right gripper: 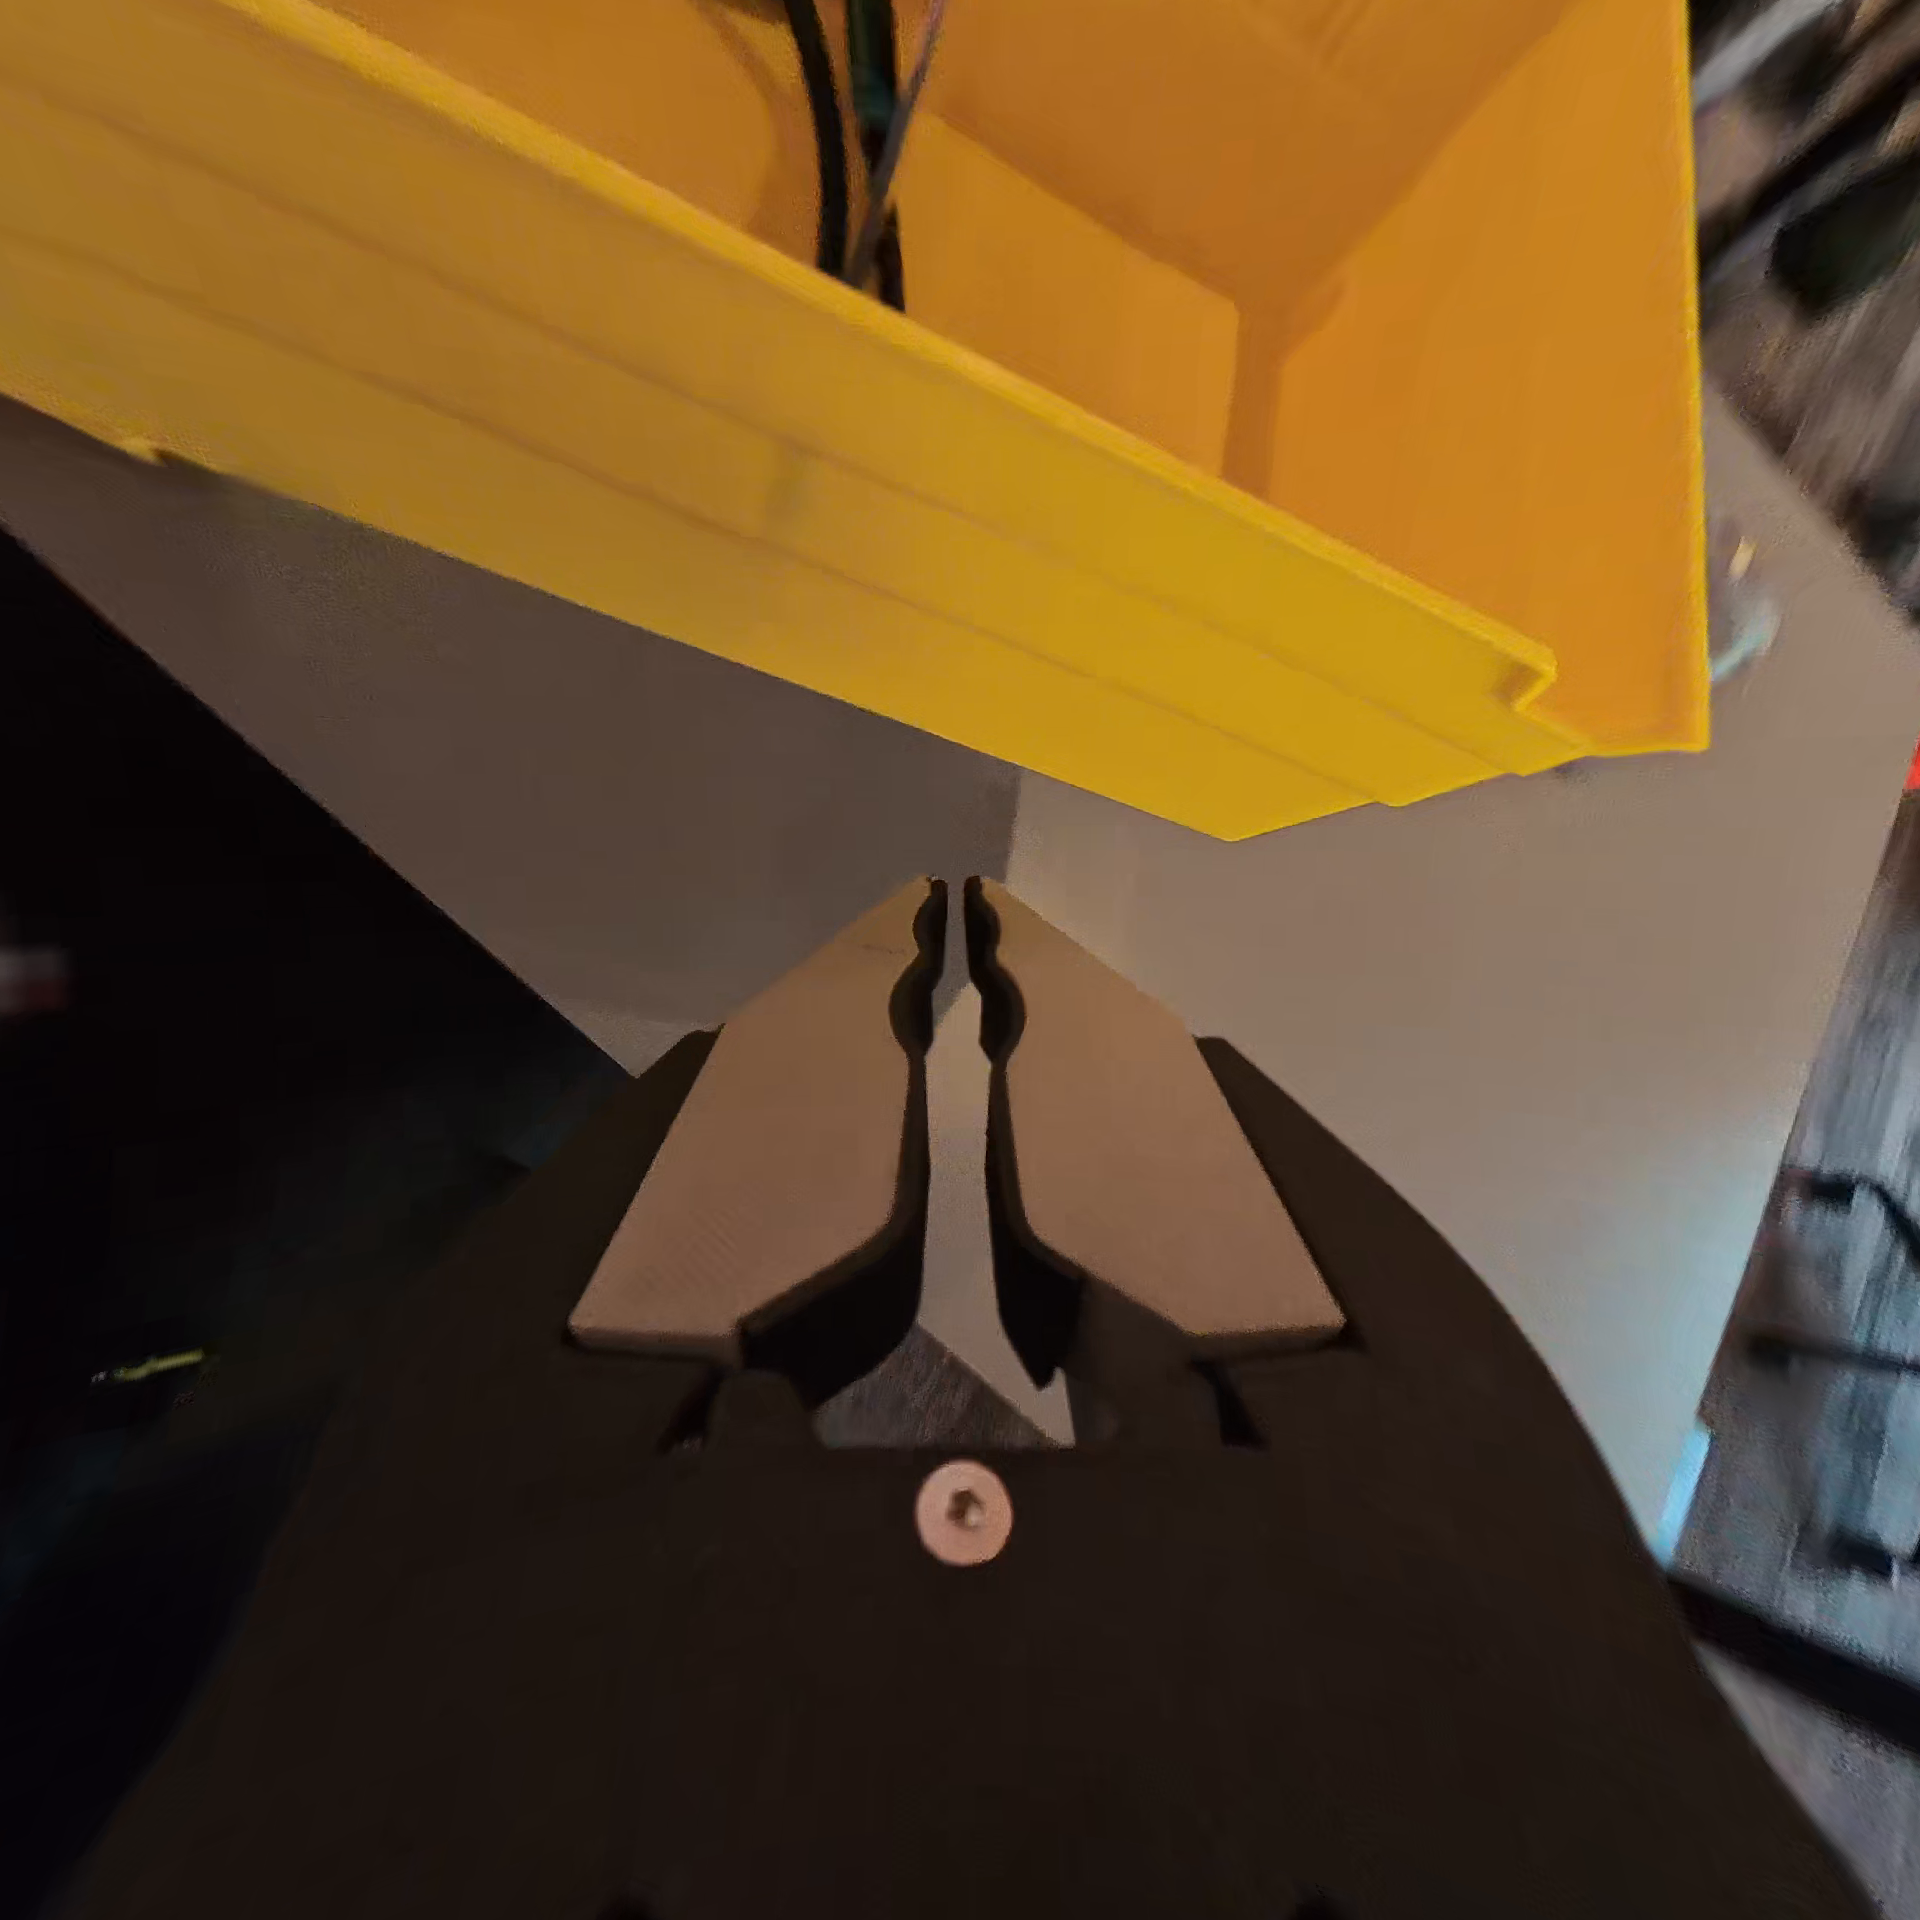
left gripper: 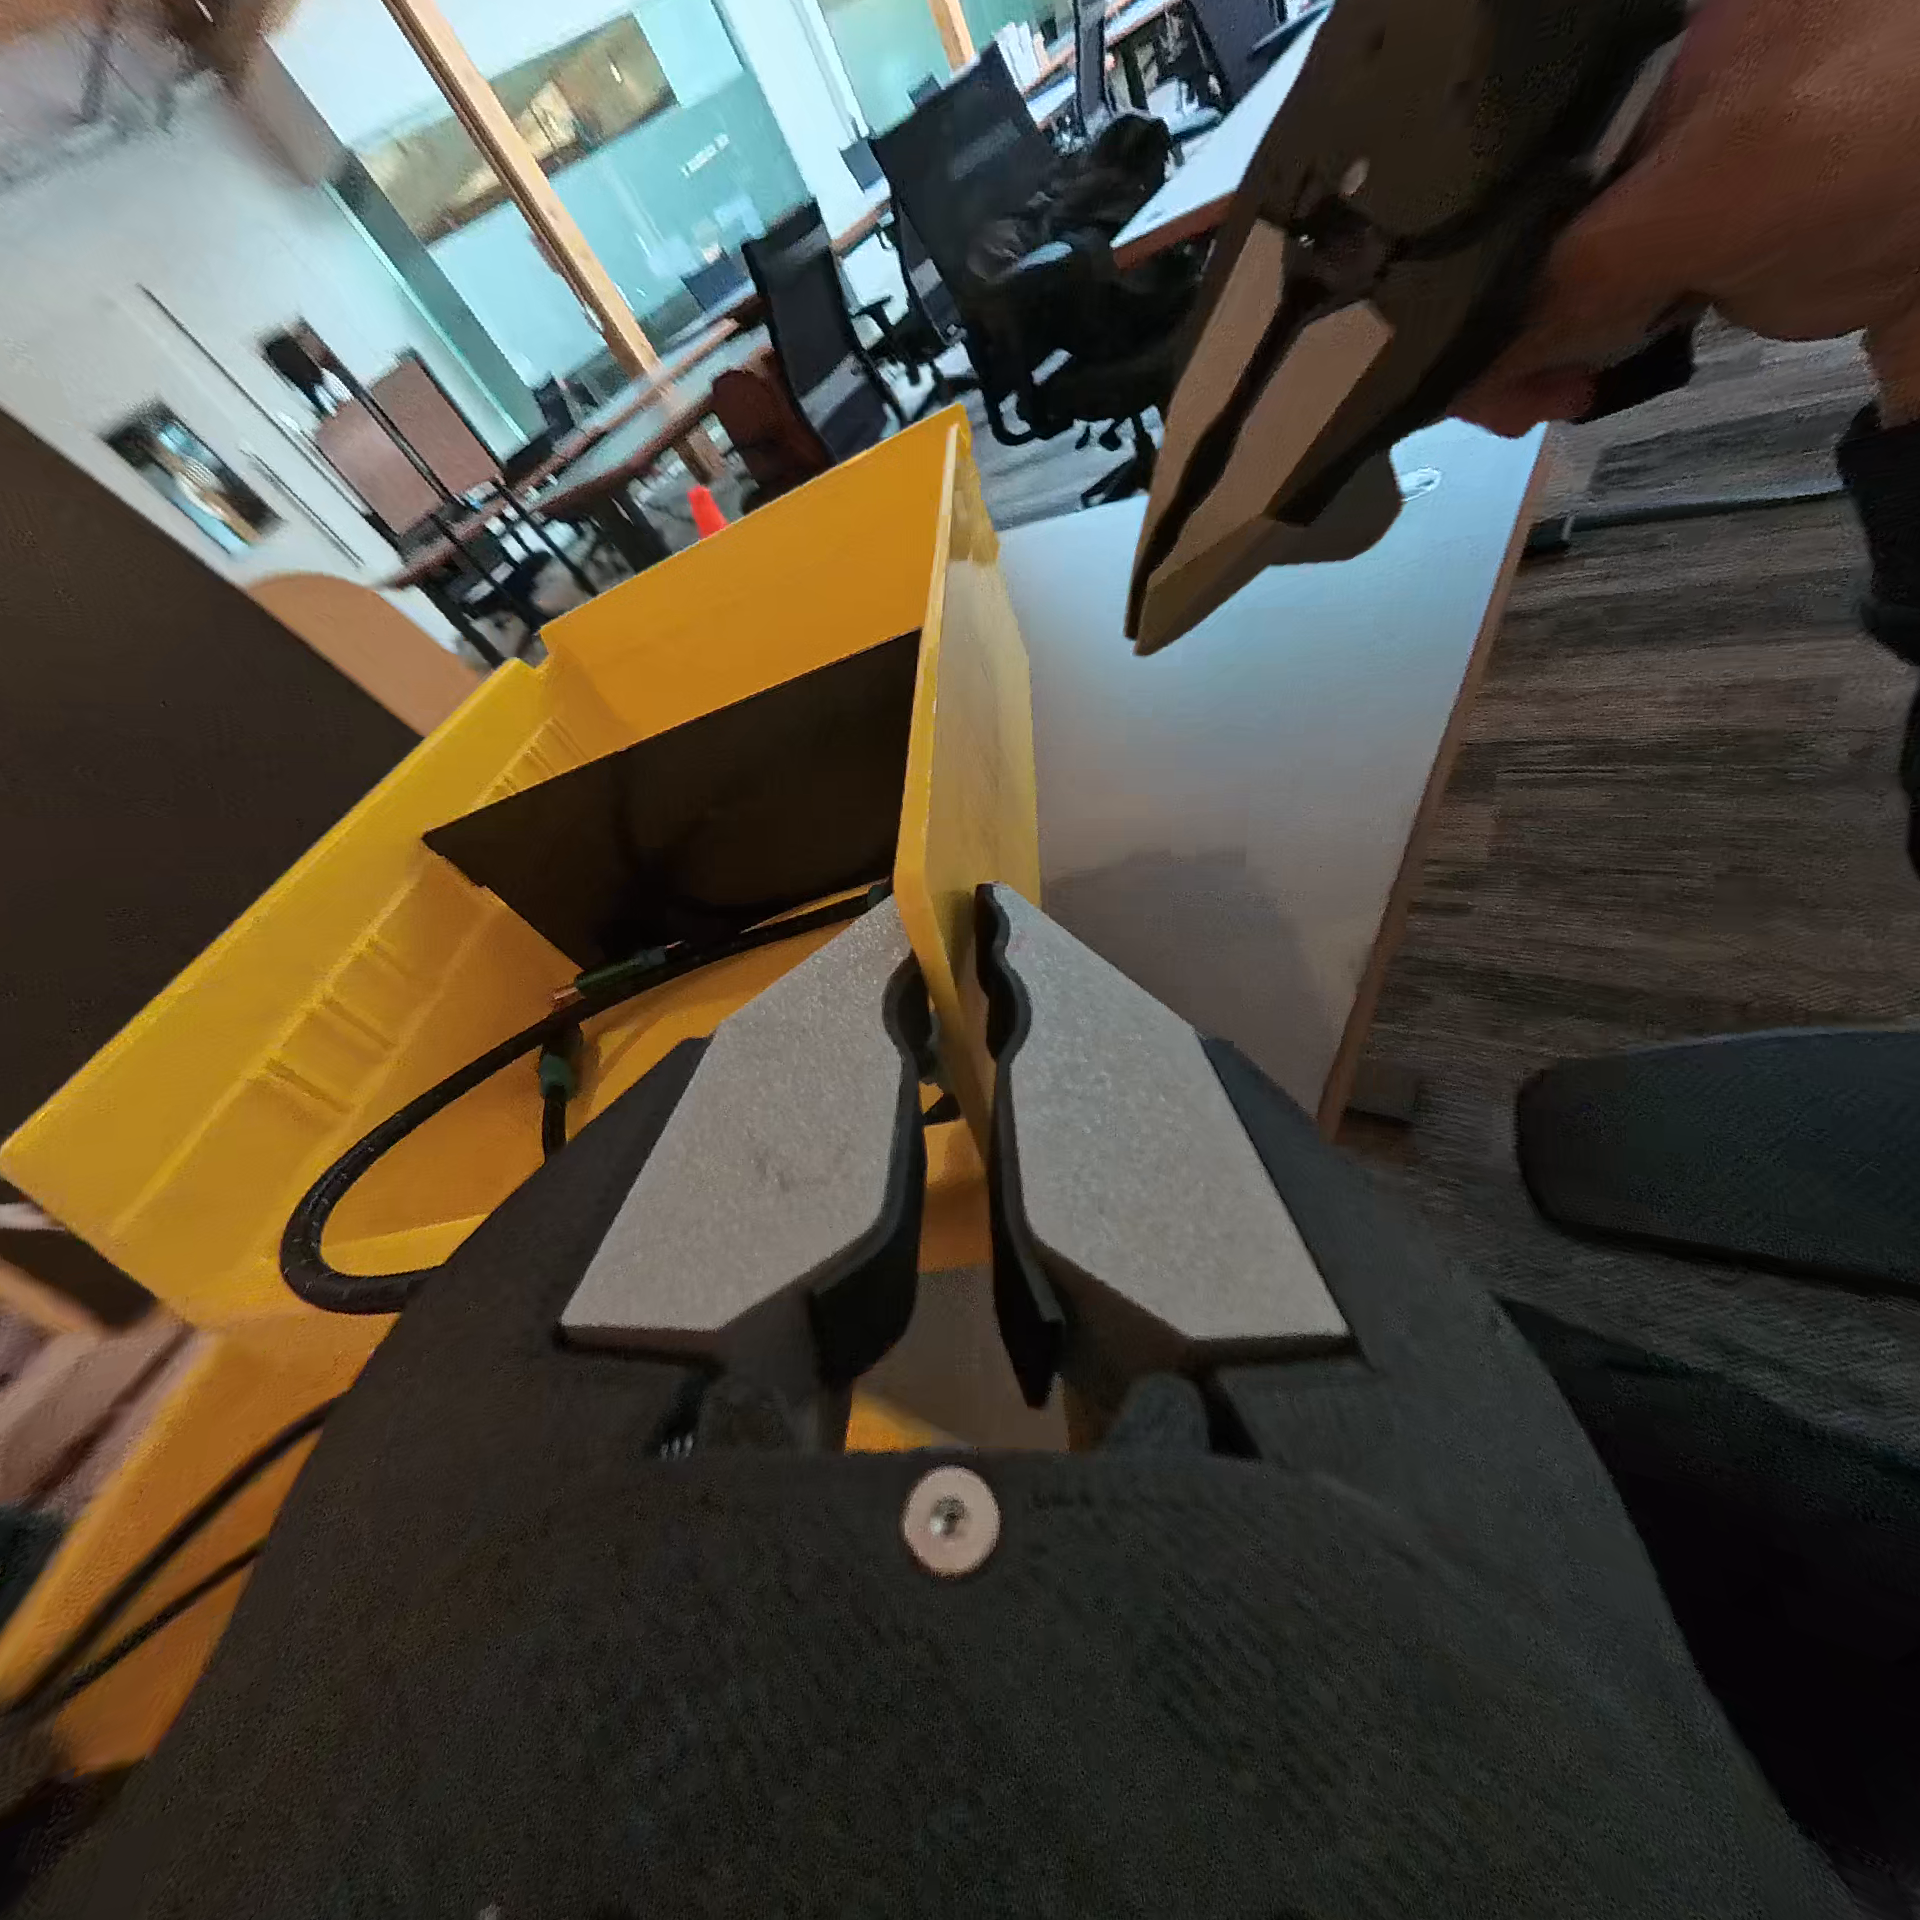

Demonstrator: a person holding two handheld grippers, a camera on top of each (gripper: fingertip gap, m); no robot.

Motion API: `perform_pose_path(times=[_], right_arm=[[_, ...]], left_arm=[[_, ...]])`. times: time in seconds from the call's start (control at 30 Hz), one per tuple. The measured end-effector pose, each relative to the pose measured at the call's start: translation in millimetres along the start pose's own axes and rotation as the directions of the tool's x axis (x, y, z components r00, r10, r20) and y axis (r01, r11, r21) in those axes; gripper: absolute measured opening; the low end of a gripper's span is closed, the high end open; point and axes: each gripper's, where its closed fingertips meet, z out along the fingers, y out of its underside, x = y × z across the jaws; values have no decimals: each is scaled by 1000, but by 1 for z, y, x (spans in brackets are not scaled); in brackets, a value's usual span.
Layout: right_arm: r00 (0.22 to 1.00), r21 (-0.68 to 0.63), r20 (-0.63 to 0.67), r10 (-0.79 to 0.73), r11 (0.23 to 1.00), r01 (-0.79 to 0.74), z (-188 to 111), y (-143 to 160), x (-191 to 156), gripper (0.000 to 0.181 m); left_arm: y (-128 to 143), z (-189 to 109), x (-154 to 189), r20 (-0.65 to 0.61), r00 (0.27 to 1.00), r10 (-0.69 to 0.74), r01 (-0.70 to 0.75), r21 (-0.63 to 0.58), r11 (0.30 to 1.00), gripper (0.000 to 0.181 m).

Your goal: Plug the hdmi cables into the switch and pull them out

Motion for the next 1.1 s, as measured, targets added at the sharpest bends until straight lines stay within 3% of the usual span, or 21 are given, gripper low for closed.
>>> perform_pose_path(times=[0.2,0.27,0.3,0.4,0.47,0.6,0.73,0.83,0.87,0.9,1.0,1.1], right_arm=[[975,-246,5,224,945,-216,40,64,34,0],[968,-246,-11,251,938,-246,46,69,41,0],[963,-263,-31,267,927,-266,46,73,44,0],[952,-271,-98,289,913,-305,37,74,51,4],[957,-202,-96,273,936,-288,27,55,49,7],[988,-114,-81,131,984,-140,13,19,27,10],[1000,-85,-20,-16,996,14,12,-12,-13,12],[987,-28,98,-127,991,130,17,-36,-57,16],[973,-8,151,-173,984,176,20,-41,-75,16],[958,-10,196,-210,976,216,24,-42,-90,16],[936,-114,217,-276,945,305,39,-28,-104,16],[938,-202,244,-245,934,296,47,-9,-101,19]], left_arm=[[28,81,51,-86,983,-163,155,-95,983,5],[40,92,66,-134,973,-186,166,-151,975,4],[38,90,67,-137,976,-170,151,-136,979,13],[19,57,51,-86,984,-158,157,-23,987,19],[23,28,48,-120,981,-151,144,-67,987,35],[73,-26,24,-54,995,-86,70,-257,964,49],[131,-64,0,39,998,-48,59,-379,924,46],[182,-84,-18,109,994,22,40,-531,846,42],[193,-89,-18,94,995,42,17,-552,834,48],[204,-95,-16,79,996,44,9,-571,821,41],[221,-115,-30,110,991,83,-3,-585,811,52],[239,-147,-52,157,988,15,87,-620,779,70]])
